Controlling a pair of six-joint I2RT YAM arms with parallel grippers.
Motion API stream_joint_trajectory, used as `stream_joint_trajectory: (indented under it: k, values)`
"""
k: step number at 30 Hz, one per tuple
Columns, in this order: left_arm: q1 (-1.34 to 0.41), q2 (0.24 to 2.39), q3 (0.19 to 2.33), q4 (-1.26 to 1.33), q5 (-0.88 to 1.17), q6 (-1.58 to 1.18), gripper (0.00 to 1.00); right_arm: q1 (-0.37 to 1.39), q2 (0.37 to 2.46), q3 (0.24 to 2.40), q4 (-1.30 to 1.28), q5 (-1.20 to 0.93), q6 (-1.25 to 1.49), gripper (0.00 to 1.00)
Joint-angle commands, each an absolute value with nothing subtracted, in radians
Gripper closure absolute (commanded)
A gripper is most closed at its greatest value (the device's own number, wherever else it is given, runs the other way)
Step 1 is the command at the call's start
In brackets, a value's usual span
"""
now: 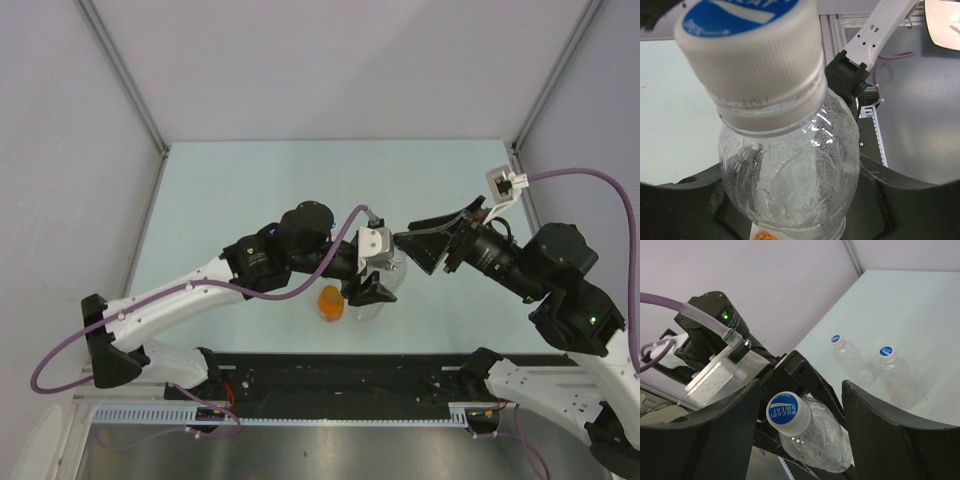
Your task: Unscrew the bottle caps
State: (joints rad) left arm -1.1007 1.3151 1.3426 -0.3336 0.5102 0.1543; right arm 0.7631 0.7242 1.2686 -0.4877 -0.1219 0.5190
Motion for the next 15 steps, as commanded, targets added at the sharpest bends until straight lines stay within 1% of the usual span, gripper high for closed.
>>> stream_joint_trajectory:
  k: [1, 12, 15]
  values:
    - [-1.097, 1.325, 1.379, -0.330, 0.543, 0.147, 1.00, 0.767, 0.742, 1.284, -0.449, -0.215, 0.491, 0.30]
    - [-1.092, 1.331, 1.381, -0.319, 0.541, 0.137, 1.00, 0.772, 0.750, 1.284, -0.491, -0.267, 0.456, 0.31]
    - [-1.089, 1.330, 1.381, -0.316, 0.541, 0.135, 1.00, 0.772, 0.747, 1.284, -0.508, -0.270, 0.446, 0.34]
